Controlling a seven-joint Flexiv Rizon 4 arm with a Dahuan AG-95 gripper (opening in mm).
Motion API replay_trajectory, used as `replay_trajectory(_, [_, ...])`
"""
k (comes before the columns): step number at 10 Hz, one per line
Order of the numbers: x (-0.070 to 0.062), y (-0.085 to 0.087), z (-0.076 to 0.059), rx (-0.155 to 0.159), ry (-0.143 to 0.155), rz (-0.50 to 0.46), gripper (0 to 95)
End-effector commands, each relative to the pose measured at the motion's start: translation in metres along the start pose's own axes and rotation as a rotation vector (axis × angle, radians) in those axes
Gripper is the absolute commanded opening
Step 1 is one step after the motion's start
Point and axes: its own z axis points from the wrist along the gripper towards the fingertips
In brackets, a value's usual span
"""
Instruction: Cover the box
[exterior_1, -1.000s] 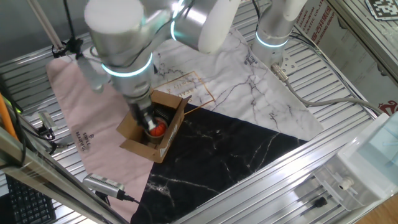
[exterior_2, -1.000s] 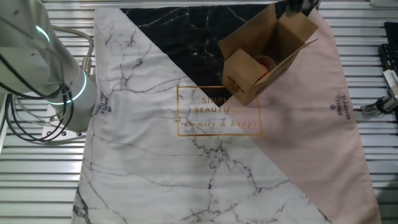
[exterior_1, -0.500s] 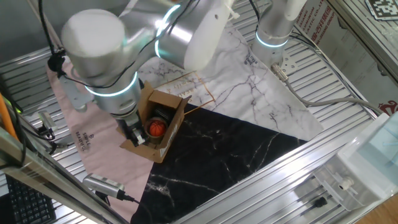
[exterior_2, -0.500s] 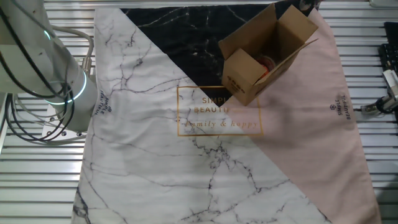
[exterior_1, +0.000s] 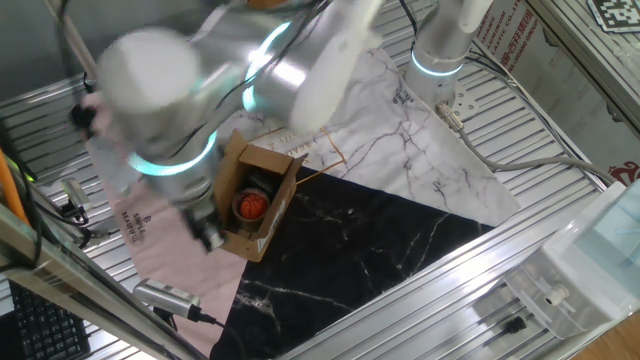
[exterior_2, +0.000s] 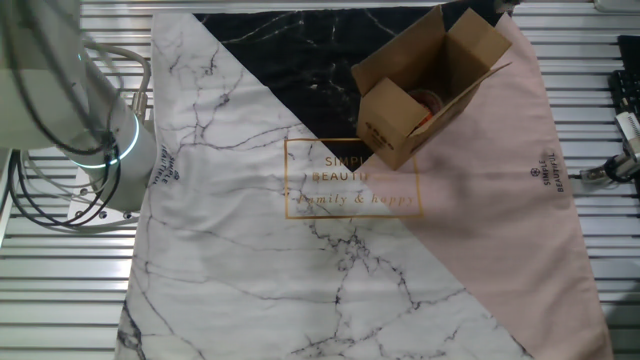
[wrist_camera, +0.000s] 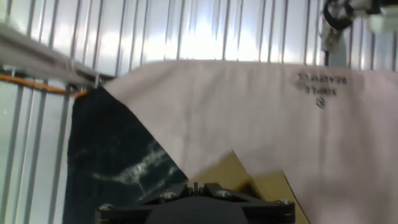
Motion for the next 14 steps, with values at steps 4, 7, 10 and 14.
replay_trajectory(4, [-0.011, -0.011, 0.029, -0.010, -0.016, -0.005, 0.0])
replay_trajectory(7, [-0.015, -0.013, 0.039, -0.011, -0.015, -0.005, 0.0])
replay_trajectory(10, [-0.014, -0.013, 0.049, -0.014, -0.002, 0.006, 0.0])
replay_trajectory(14, [-0.006, -0.005, 0.061, -0.012, 0.001, 0.018, 0.0])
